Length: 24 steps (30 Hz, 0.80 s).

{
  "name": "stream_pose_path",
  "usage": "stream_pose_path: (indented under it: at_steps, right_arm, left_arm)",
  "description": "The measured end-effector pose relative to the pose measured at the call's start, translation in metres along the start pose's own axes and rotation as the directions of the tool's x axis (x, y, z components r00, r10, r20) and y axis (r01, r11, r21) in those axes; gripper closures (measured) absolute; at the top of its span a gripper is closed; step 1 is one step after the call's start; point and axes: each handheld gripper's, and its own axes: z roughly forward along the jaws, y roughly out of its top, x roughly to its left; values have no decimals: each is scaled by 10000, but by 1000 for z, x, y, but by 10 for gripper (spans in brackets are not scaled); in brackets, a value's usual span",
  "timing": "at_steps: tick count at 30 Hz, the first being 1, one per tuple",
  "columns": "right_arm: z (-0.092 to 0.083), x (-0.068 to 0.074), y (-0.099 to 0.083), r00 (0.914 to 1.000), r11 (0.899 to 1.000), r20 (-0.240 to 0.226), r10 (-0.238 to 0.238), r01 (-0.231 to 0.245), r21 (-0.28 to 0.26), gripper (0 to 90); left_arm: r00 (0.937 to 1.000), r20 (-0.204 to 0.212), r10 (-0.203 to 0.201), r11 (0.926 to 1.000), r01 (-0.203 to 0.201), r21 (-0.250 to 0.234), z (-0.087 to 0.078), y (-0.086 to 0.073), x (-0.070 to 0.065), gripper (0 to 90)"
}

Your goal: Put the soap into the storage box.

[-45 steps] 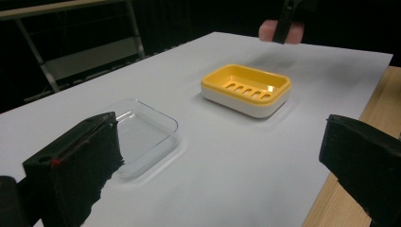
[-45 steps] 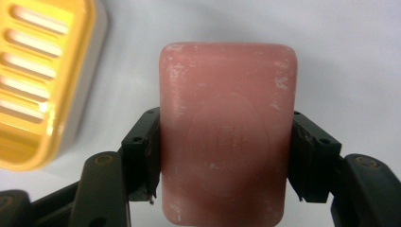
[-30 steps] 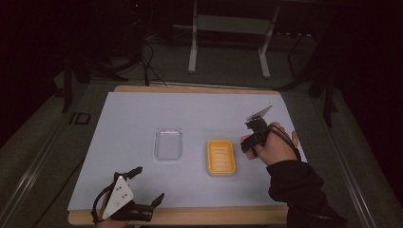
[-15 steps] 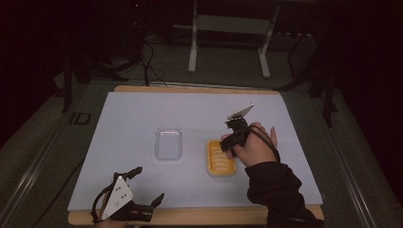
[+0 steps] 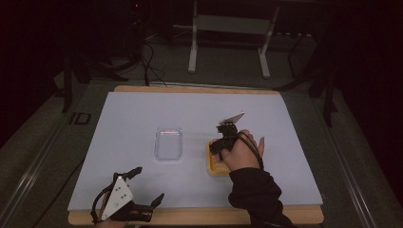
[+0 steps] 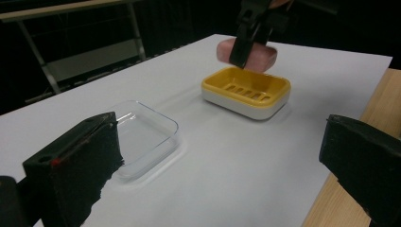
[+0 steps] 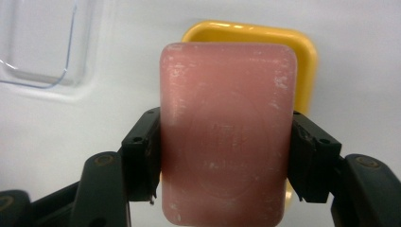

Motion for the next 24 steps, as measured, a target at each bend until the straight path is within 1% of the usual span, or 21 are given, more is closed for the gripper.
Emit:
stream_pose_path:
  at_steps: [1, 3, 5, 6, 8, 9, 10, 11, 12, 13, 15, 17, 18, 21, 23, 24]
  right_arm:
    - [3, 1, -1, 10000, 10000, -64, 57, -57, -11, 376]
    - [10, 2, -1, 10000, 9997, -28, 66, -65, 238, 376]
    - [14, 1, -2, 9998, 9995, 21, 195, -195, 230, 376]
    - [18, -1, -2, 9997, 9995, 150, 176, -180, 269, 376]
    - [22, -4, -3, 9993, 9987, 100, 359, -363, 359, 376]
    - [26, -5, -3, 9994, 9993, 201, 288, -293, 251, 376]
    - [26, -5, -3, 9994, 9993, 201, 288, -293, 251, 376]
    - [30, -7, -4, 9991, 9985, 58, 417, -419, 354, 376]
    - [32, -7, -4, 9990, 9984, 31, 443, -444, 344, 376]
    - [34, -7, -5, 9989, 9981, 105, 452, -456, 419, 376]
    - [38, -8, -5, 9987, 9976, 57, 507, -509, 474, 376]
    - [40, -8, -5, 9989, 9973, 85, 469, -473, 571, 376]
    - [43, -7, -5, 9989, 9972, 178, 430, -440, 599, 375]
    - [46, -6, -6, 9990, 9968, 121, 430, -437, 673, 375]
    - [48, -6, -6, 9991, 9967, 199, 383, -396, 705, 375]
    - [51, -7, -6, 9989, 9957, 212, 424, -440, 821, 375]
  left_arm:
    - [10000, 2, 0, 10000, 0, -9, 0, 0, 0, 4]
    - [10000, 21, 28, 10000, -28, -10, 0, 0, 0, 4]
    - [10000, 28, 19, 10000, -19, -35, -1, 0, -1, 4]
    - [10000, 34, 16, 10000, -15, -26, -1, 0, -1, 4]
    - [10000, 18, 28, 10000, -28, -7, -1, 0, -1, 4]
    - [10000, 18, 30, 10000, -30, 1, 0, 0, -1, 4]
    - [10000, 18, 30, 10000, -30, 1, 0, 0, -1, 4]
    - [10000, 25, 36, 10000, -36, -12, 0, 0, -1, 4]
    - [10000, 26, 36, 10000, -36, -8, 0, 0, -1, 4]
    - [10000, 20, 44, 10000, -44, 4, 0, 0, -1, 4]
    - [10000, 23, 42, 10000, -42, 3, 0, 0, -1, 4]
    - [10000, 23, 42, 10000, -42, 3, 0, 0, -1, 4]
    - [10000, 22, 45, 10000, -45, -11, 0, 0, -1, 4]
    - [10000, 27, 46, 10000, -46, -18, -1, 0, -1, 4]
    - [10000, 26, 46, 10000, -46, -21, -1, 0, -1, 4]
    - [10000, 29, 42, 10000, -41, -24, -1, 0, -1, 4]
